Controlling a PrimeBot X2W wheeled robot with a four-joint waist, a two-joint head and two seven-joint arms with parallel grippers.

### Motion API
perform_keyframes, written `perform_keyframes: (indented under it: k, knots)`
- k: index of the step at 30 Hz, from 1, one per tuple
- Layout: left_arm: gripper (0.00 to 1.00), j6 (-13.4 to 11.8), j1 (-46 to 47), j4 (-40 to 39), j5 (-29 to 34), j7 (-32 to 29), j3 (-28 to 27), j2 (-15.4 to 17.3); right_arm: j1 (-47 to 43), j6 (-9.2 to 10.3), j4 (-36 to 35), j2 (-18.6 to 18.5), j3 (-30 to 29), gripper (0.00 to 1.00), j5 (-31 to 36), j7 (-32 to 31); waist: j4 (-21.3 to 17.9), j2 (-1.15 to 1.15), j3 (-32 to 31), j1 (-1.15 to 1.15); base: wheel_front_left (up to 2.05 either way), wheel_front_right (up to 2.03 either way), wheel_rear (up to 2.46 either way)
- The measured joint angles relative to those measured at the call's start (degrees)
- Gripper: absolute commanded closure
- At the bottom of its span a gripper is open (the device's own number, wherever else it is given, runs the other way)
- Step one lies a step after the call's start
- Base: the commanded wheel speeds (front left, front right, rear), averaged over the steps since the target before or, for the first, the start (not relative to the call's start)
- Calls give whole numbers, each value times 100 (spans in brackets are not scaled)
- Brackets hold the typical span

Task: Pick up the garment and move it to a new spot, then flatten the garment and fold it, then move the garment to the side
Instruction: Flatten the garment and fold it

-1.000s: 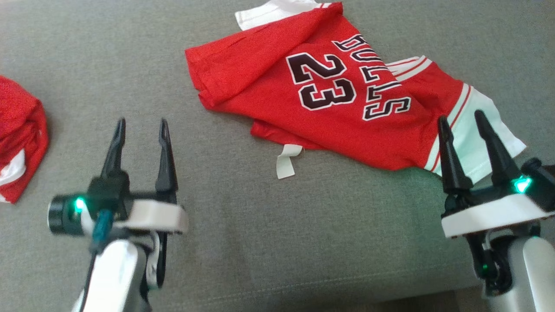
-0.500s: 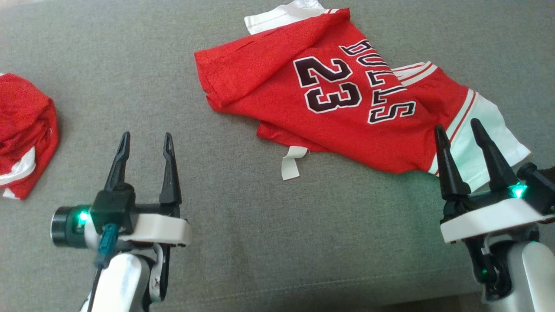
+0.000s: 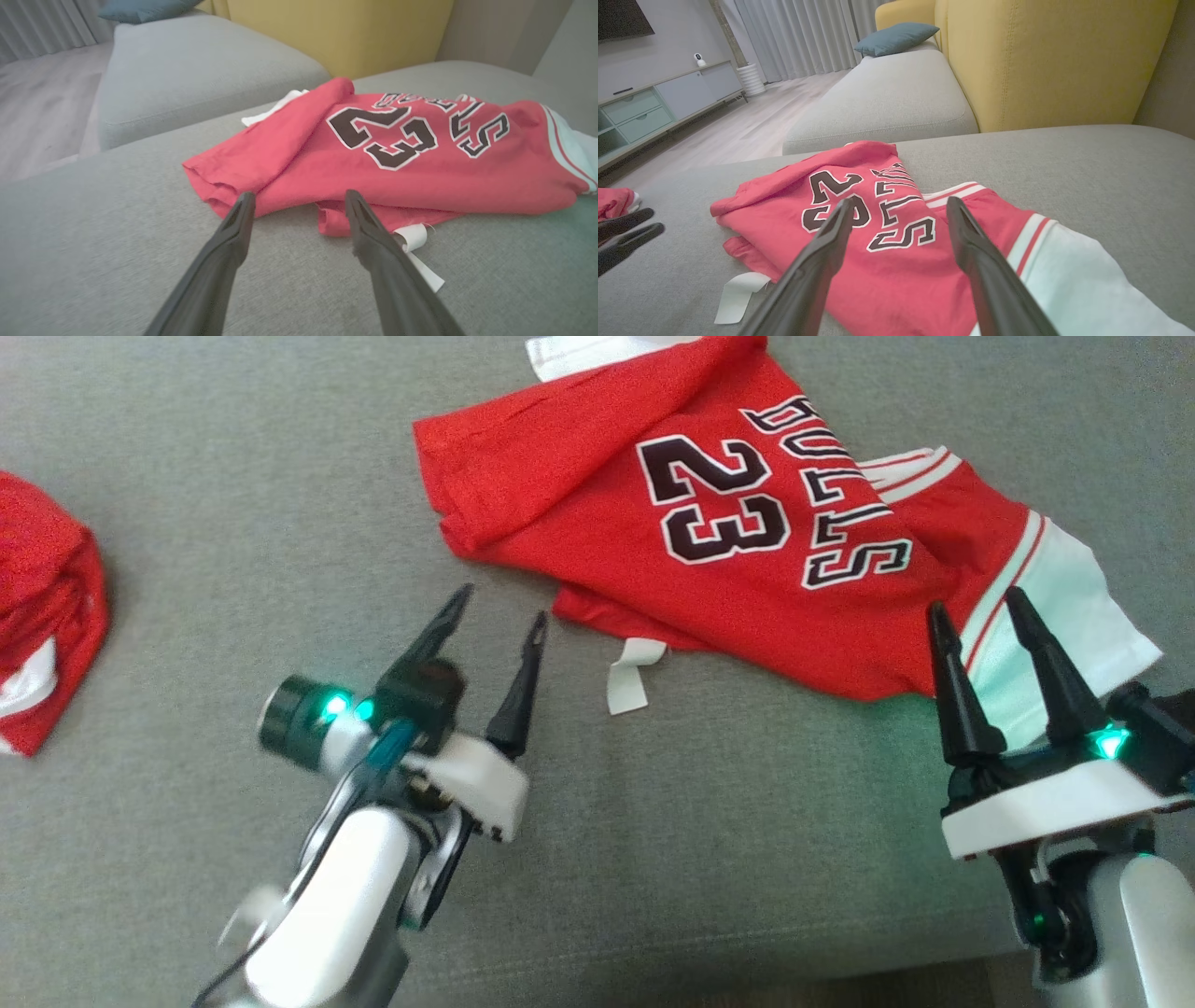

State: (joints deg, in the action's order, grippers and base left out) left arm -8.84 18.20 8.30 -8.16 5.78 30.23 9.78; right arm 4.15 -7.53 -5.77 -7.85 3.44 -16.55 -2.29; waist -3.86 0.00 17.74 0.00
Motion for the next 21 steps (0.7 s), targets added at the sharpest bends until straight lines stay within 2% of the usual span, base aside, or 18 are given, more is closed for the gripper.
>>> perform_keyframes:
  k: [4,9,14,16,17,21]
  knots:
    - [0,248,437,597,-16,-411,187,-185,5,0,26,1,64,0,-2,3,-134,0,96,0,0,0,0]
    - [0,453,733,1328,-304,-628,212,-353,20,0,127,11,96,0,-11,29,-337,0,200,0,0,0,0]
    - [0,504,1051,1855,-476,-616,157,-456,42,0,198,19,108,0,-59,86,-513,0,262,0,0,0,0]
    - [73,534,1115,2019,-560,-564,86,-475,59,0,224,31,107,0,-60,87,-563,0,268,0,0,0,0]
    - [100,539,1148,2111,-570,-561,79,-476,64,0,236,34,105,0,-62,90,-579,0,266,0,0,0,0]
    - [100,580,1157,2237,-615,-419,62,-474,66,0,261,48,87,0,-63,135,-592,0,238,0,0,0,0]
